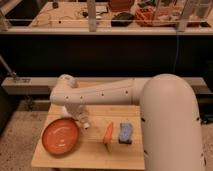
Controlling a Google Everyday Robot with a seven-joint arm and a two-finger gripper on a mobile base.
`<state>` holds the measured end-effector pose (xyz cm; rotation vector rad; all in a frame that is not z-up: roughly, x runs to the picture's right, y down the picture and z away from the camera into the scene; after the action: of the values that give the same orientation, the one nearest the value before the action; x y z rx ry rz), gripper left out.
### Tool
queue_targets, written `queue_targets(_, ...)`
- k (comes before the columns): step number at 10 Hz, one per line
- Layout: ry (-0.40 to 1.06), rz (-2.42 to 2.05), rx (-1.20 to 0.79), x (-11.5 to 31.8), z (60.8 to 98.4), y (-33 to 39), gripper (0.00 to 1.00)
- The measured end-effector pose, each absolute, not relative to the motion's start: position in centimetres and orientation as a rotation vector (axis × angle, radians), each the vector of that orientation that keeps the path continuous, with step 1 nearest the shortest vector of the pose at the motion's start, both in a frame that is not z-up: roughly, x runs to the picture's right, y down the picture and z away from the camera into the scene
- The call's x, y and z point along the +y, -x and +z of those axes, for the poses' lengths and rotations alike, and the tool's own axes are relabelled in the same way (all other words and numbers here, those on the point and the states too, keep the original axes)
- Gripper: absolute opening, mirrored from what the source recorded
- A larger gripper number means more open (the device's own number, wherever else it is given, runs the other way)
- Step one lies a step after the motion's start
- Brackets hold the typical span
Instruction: Place the bottle in the ceramic bowl
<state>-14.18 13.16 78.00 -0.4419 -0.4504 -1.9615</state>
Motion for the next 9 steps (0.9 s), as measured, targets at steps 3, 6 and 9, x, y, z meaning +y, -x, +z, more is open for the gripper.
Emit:
queue_targets(3, 0.427, -2.018, -0.472, 14.2, 77.0, 16.7, 0.03)
queue_targets(6, 0.412, -2.063, -0.488, 14.7, 76.5, 17.8, 0.03)
queue_targets(9, 0.396, -2.088, -0.508, 15.8, 75.6, 18.5, 0.03)
